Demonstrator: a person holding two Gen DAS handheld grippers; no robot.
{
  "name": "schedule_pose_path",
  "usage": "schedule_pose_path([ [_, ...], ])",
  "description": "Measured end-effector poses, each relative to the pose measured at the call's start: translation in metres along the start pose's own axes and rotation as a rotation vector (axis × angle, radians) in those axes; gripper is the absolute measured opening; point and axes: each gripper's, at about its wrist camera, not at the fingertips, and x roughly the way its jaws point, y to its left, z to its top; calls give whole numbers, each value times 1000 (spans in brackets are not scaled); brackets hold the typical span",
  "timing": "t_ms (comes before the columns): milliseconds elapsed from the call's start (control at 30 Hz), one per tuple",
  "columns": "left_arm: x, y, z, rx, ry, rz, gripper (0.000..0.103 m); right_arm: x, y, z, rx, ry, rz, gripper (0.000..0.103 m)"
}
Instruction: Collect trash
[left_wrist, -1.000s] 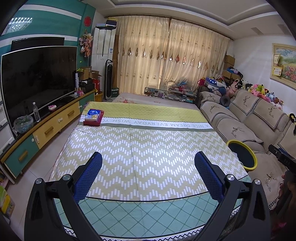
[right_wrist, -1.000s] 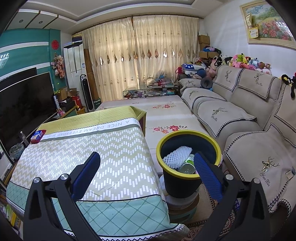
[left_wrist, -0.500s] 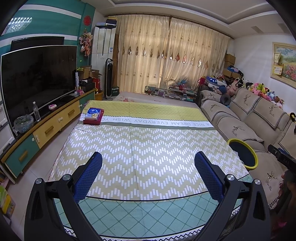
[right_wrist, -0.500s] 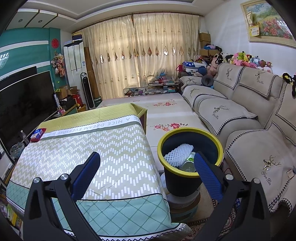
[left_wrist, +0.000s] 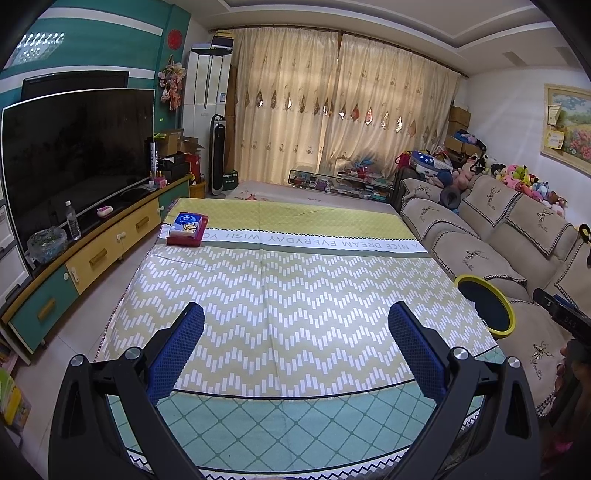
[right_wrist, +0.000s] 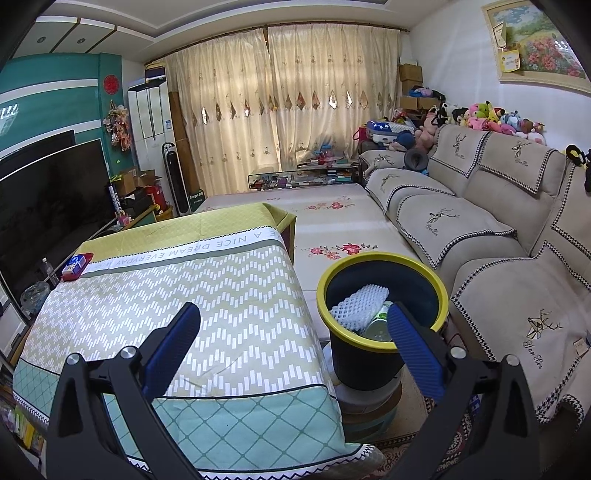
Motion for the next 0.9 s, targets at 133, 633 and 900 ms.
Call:
schedule_pose_path([
  [133,0,0,0,1,1,1,98,0,0,0,1,1,0,96],
  [633,3,0,-1,-1,14,-3,98,6,3,-4,0,11,5,96],
  [900,4,0,-1,-1,15,-3,98,6,4,-4,0,12,6,96],
])
